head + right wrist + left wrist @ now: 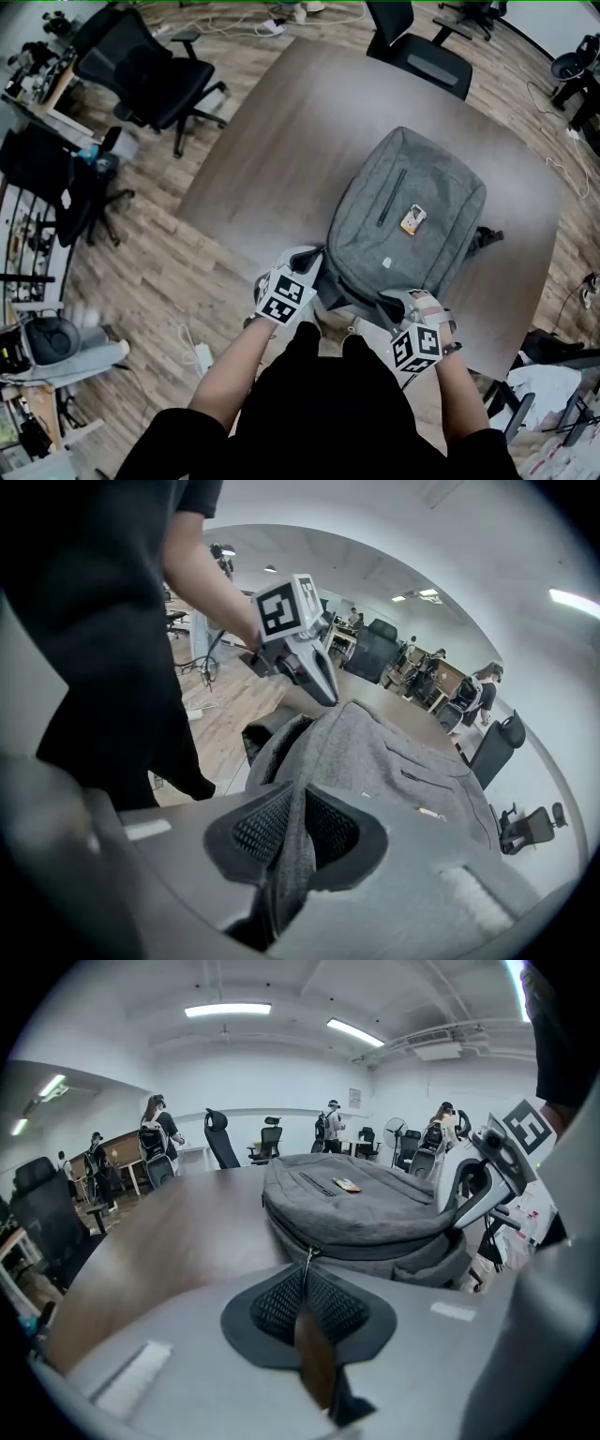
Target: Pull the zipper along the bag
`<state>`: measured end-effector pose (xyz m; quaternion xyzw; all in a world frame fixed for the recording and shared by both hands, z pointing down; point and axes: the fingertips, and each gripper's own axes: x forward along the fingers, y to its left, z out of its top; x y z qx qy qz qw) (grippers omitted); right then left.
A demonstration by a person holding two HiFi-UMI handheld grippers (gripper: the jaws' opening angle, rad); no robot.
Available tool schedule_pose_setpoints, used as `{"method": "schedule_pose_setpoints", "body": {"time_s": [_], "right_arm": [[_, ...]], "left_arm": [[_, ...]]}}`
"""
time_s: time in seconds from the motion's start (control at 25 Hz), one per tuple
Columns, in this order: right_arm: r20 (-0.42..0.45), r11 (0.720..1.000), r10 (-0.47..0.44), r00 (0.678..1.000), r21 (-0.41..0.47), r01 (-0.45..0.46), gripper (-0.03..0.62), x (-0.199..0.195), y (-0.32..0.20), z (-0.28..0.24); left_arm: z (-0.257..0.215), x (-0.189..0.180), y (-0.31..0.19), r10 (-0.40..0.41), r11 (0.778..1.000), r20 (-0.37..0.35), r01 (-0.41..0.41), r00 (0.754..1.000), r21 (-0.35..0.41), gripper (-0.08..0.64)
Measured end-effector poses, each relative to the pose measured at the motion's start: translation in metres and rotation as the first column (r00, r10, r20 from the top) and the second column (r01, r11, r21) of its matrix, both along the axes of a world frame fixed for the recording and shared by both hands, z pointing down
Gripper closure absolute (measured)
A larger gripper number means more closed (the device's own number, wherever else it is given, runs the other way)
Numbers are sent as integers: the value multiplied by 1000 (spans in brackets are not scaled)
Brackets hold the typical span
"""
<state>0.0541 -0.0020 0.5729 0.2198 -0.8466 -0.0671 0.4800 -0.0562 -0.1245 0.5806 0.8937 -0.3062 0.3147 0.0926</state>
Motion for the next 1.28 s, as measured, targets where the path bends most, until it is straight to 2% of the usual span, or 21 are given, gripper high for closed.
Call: {"method": "schedule_pose_setpoints", "body": {"time_s": [0.16,0.28,0.36,0.44,0.52,0.6,0.72,0.8,0.84,1.0,1.04,1.08,1.28], "right_arm": [[15,997,-78,997,-1,78,546,28,20,1],[20,995,-97,995,6,97,545,47,26,1],[36,997,-71,997,12,71,534,50,25,-1],[98,1000,9,995,3,-10,517,49,20,-9],[230,992,129,965,-19,-128,444,40,9,-27],[359,972,231,904,-46,-230,409,21,-6,-47],[434,938,339,835,-89,-335,374,-18,-35,-59],[417,914,400,816,-116,-389,357,-38,-55,-57],[388,904,423,819,-126,-408,355,-46,-63,-53],[180,881,472,863,-98,-462,360,-54,-82,-23],[140,878,479,867,-89,-471,410,-53,-83,-18],[114,874,485,867,-91,-477,421,-53,-83,-15],[93,863,504,859,-109,-494,491,-55,-78,-7]], "left_arm": [[2,10,-4,55,998,32,-55,998,7,521],[1,25,2,95,995,31,-95,995,14,525],[-3,33,5,102,994,29,-103,994,24,532],[-6,39,6,114,993,31,-115,993,30,534],[-6,41,6,132,991,38,-134,990,30,534],[-6,42,6,147,988,44,-149,988,33,534],[-7,42,6,154,987,43,-156,987,42,534],[-7,42,6,154,987,36,-155,987,42,532],[-7,41,5,153,987,30,-154,988,42,532],[-9,42,6,163,986,9,-163,987,39,532],[-10,41,7,169,985,9,-169,986,38,534],[-10,41,7,174,984,10,-175,985,38,534],[-6,38,5,200,978,19,-201,980,51,532]]}}
